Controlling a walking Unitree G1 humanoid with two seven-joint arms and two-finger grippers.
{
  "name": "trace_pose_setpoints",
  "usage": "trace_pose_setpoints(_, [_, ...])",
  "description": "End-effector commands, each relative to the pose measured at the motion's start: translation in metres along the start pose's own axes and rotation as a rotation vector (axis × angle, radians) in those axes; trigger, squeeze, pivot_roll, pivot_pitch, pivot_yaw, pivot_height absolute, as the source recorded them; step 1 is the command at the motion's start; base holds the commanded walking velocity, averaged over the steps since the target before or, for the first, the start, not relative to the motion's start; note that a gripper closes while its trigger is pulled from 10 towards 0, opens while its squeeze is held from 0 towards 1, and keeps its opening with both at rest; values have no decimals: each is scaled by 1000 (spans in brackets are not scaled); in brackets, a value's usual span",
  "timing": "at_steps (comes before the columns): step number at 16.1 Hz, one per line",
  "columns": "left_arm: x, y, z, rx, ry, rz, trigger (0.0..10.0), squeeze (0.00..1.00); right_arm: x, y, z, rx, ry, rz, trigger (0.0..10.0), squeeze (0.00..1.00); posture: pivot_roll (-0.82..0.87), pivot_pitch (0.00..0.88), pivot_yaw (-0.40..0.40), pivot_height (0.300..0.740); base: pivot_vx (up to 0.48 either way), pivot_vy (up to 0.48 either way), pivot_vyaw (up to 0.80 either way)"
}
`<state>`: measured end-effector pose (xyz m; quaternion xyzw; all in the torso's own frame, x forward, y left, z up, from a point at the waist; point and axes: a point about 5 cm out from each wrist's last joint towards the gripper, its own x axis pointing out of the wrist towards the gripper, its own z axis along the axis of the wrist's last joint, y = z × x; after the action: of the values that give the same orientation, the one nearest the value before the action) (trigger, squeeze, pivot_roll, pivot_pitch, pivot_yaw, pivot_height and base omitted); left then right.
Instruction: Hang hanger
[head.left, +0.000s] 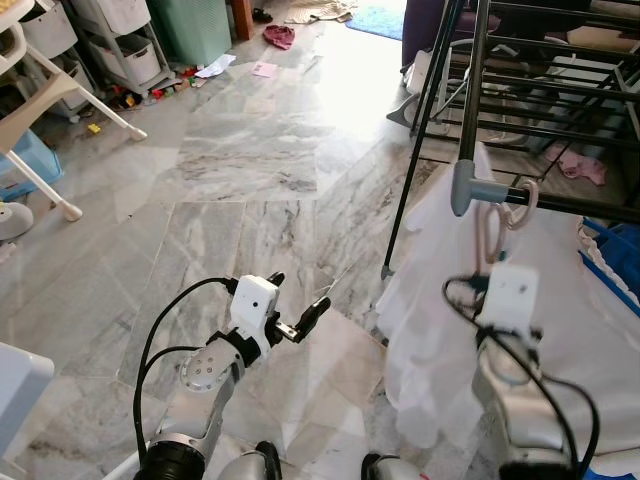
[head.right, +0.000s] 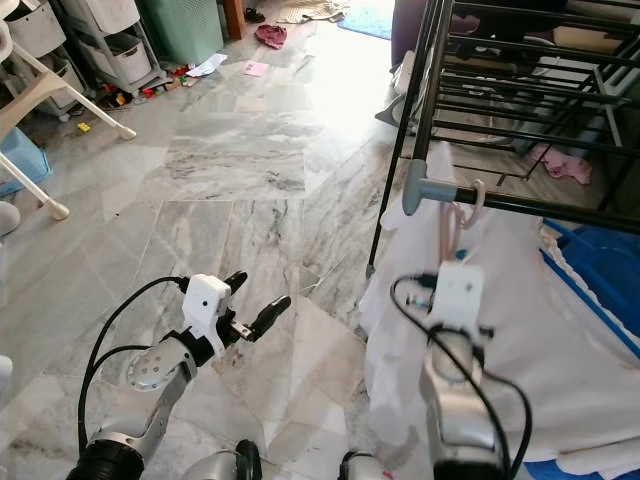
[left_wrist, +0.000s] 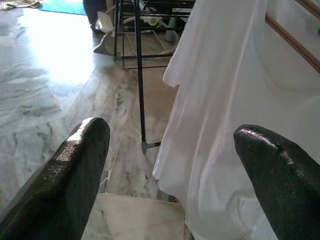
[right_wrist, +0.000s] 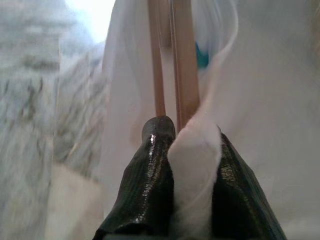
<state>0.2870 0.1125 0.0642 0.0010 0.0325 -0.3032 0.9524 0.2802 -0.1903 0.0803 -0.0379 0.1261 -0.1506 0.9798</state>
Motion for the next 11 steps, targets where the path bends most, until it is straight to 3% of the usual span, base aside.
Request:
trace_pose_setpoints(1, [-1, 3, -1, 3, 4, 28, 10000, 0, -1, 1, -6, 3, 32, 9, 10000, 1000, -128, 188, 53, 740, 0, 0, 0])
trace_pose_setpoints(7, [1, 4, -1, -1, -3, 49, 10000, 0, 0, 1, -6, -2, 23, -1, 10000, 1000, -131, 187, 50, 740, 0, 0, 0])
trace_pose_setpoints(9, [2, 6, 4, 22, -31, 83, 10000, 0, -2, -1, 2, -84, -58, -12, 10000, 1000, -131, 188, 52, 740, 0, 0, 0])
trace_pose_setpoints(11, [2, 7, 5, 23, -32, 87, 10000, 0, -3, -1, 5, -94, -81, -20, 10000, 1000, -131, 188, 52, 740, 0, 0, 0])
